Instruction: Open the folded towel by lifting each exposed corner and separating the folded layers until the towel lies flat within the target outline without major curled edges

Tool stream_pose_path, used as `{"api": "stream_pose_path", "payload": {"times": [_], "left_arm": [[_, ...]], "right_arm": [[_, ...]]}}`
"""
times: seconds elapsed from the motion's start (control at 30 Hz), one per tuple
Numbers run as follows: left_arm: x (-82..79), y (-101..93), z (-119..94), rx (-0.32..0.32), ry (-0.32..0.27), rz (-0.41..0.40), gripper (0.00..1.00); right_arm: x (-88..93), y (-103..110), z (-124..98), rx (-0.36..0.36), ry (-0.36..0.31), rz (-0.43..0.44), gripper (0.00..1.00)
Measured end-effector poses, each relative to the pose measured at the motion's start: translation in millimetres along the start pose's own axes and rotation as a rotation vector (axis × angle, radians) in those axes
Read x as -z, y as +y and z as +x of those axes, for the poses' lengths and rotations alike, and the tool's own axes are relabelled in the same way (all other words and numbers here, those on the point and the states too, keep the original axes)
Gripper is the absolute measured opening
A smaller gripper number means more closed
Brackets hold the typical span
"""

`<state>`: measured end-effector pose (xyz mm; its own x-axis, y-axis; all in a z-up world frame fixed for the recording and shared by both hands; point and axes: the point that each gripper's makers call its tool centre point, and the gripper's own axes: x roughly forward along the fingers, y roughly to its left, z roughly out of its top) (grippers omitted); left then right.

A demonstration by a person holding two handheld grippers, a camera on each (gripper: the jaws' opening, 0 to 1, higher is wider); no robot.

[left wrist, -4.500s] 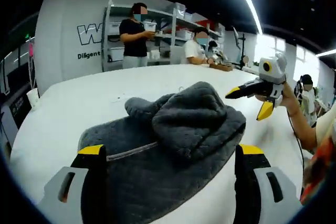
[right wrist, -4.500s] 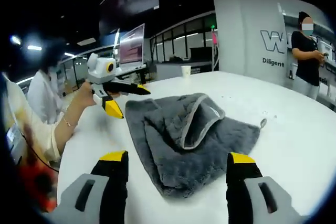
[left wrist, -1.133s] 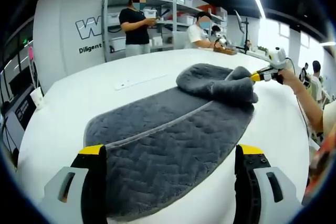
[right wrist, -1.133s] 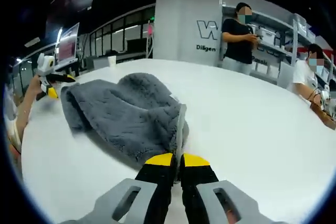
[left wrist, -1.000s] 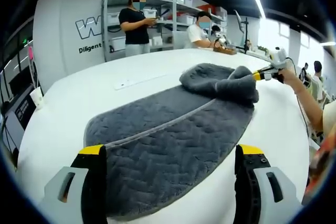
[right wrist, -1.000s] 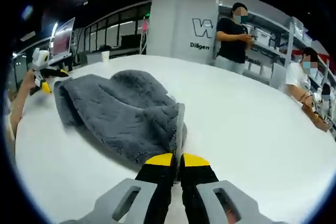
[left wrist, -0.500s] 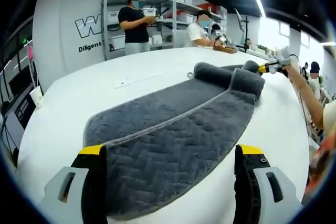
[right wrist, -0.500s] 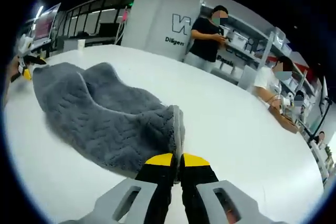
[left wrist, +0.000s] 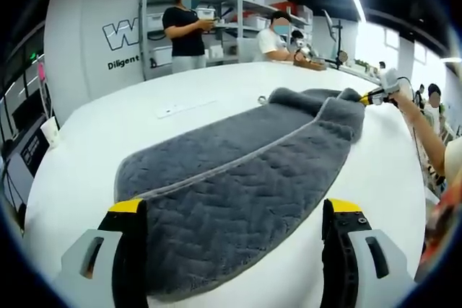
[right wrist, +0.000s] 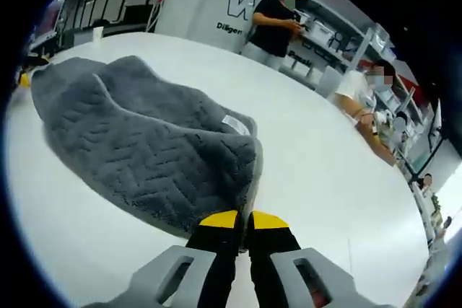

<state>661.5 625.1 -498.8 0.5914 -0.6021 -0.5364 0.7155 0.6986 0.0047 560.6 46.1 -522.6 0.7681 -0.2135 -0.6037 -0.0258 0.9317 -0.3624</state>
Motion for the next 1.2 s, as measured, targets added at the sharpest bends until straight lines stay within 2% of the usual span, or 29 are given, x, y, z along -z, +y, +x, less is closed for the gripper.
{"api": "stream_pose_path", "payload": {"times": [0.13, 0.3, 0.53, 0.83, 0.9, 1.0, 1.07, 1.13, 1.2], "left_arm": [[0.4, 1.1, -0.3, -0.003, 0.005, 0.002, 0.98], [1.4, 1.1, -0.8, -0.005, 0.009, 0.002, 0.98], [2.6, 1.7, -1.3, -0.006, 0.014, 0.002, 0.98], [2.3, 1.8, -2.2, -0.007, 0.014, 0.004, 0.98], [2.3, 2.0, -2.3, -0.007, 0.014, 0.004, 0.98], [2.3, 1.5, -2.1, -0.005, 0.014, 0.003, 0.98], [2.1, 1.6, -2.2, -0.005, 0.013, 0.003, 0.98], [1.9, 2.1, -2.4, -0.006, 0.012, 0.002, 0.98], [-1.6, 2.3, -2.9, -0.009, -0.007, -0.002, 0.99]], "right_arm": [[10.3, -16.1, 1.7, 0.036, 0.026, 0.008, 0.0], [14.2, -18.9, 1.6, 0.036, 0.029, 0.024, 0.0], [15.1, -14.4, -1.8, 0.052, 0.053, -0.029, 0.0], [16.0, -17.7, -0.9, 0.067, 0.058, -0.024, 0.02], [16.0, -19.3, -1.6, 0.077, 0.06, -0.021, 0.05], [13.8, -31.8, -7.0, 0.15, 0.066, -0.038, 0.18], [13.0, -37.7, -12.7, 0.187, 0.068, -0.027, 0.31], [13.0, -41.0, -16.4, 0.198, 0.075, -0.015, 0.41], [10.8, -43.9, -24.7, 0.209, 0.082, 0.007, 0.46]]}}
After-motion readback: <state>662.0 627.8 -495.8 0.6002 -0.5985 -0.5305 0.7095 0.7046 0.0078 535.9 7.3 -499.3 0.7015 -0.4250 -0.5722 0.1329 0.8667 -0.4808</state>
